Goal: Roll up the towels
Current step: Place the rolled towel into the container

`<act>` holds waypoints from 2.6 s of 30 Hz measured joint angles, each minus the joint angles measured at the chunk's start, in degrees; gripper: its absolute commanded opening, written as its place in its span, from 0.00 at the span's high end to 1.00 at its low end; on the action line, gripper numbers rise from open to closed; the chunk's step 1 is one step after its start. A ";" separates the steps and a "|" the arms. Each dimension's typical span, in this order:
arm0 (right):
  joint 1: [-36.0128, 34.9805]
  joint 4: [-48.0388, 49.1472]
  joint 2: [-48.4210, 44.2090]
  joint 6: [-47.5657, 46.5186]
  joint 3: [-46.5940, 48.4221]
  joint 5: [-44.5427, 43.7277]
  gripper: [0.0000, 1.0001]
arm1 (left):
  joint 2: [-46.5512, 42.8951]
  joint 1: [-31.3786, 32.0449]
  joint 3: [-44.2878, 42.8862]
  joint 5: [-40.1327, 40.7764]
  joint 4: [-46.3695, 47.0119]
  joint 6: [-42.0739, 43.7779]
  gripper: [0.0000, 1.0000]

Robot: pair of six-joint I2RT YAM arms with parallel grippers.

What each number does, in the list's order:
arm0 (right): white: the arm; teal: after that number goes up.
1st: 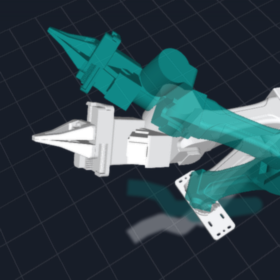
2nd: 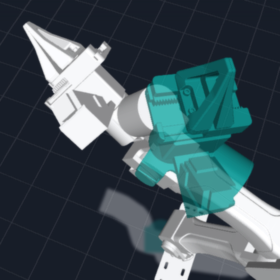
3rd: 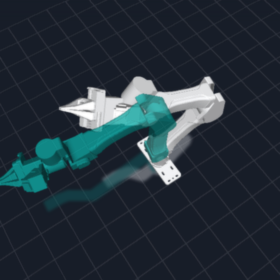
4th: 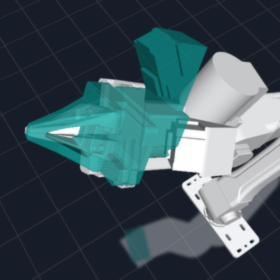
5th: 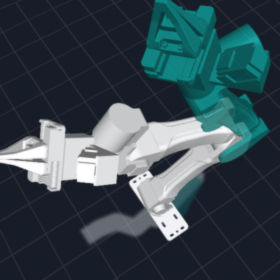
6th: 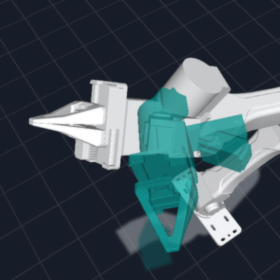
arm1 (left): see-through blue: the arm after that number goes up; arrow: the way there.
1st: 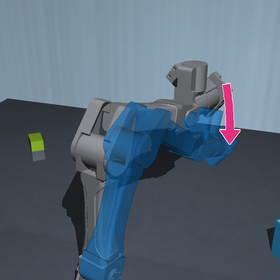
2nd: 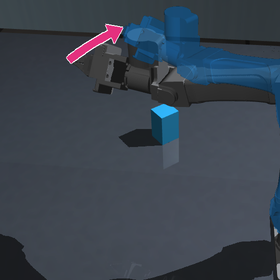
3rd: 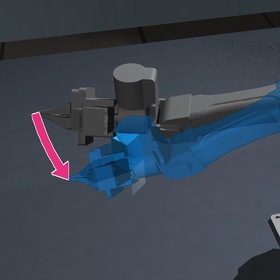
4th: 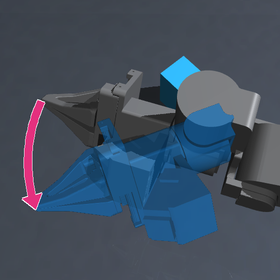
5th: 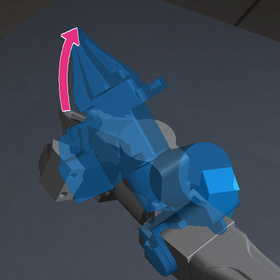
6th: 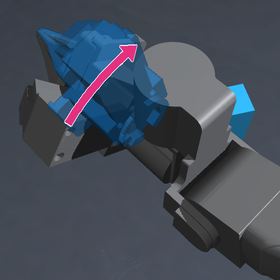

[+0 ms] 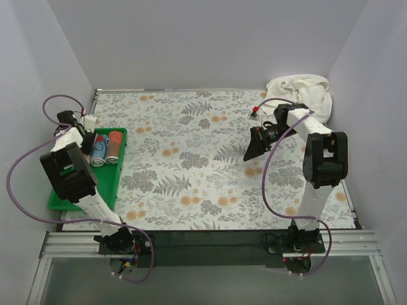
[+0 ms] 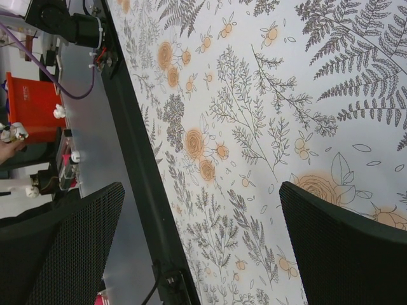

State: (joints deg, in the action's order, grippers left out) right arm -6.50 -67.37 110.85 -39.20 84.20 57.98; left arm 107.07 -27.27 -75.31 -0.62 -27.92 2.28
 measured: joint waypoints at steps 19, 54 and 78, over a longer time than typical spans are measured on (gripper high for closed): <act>0.00 -0.83 0.94 -0.17 0.04 0.00 0.01 | 8.76 -0.57 -8.26 -1.49 -6.29 -1.88 0.72; 0.00 -3.21 0.94 -1.68 1.07 -0.15 0.01 | -7.43 -0.37 -10.64 -13.20 -18.84 1.51 0.66; 0.00 -2.97 -1.64 -1.60 -1.20 -5.68 0.01 | 2.01 -0.35 -0.79 -22.62 -17.81 -3.56 0.49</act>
State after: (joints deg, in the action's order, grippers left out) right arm -6.50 -70.35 109.21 -40.80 83.00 52.29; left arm 109.08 -27.62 -76.09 -23.24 -45.74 -1.28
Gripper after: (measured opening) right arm 0.986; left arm 0.478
